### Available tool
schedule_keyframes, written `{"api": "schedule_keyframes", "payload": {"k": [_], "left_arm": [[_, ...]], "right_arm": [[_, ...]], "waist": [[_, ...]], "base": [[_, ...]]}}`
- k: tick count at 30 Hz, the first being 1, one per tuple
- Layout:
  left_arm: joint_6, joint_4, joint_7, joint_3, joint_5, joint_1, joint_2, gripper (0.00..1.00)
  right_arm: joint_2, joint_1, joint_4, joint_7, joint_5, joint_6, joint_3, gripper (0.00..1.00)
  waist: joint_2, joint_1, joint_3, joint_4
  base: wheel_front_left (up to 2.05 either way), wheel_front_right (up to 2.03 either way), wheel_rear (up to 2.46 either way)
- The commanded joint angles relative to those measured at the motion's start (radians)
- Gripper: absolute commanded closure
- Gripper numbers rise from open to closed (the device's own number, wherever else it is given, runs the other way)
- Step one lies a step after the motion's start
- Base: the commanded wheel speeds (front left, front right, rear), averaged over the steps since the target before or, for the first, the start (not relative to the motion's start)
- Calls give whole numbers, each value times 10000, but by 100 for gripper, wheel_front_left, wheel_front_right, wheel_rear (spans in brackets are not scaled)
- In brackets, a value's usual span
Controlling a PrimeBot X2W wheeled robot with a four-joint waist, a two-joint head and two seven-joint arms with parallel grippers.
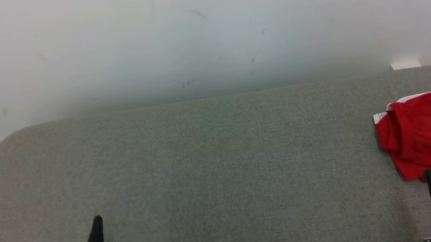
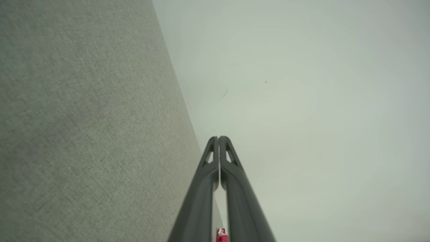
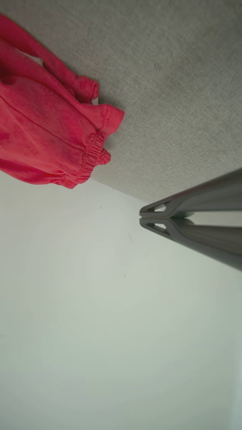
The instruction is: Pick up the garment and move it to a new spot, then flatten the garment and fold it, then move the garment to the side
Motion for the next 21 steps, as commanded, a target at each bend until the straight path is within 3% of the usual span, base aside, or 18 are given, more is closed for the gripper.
{"api": "schedule_keyframes", "payload": {"k": [1,21], "left_arm": [[-43,-72,98,63,-287,-127,74,100],[-95,-149,468,224,-1732,-216,80,100]], "right_arm": [[-47,-170,-84,63,235,-16,-76,100],[-42,-290,-72,432,1456,-19,-304,100]], "waist": [[0,-1,7,11],[0,-1,85,116]], "base": [[0,0,0],[0,0,0]]}}
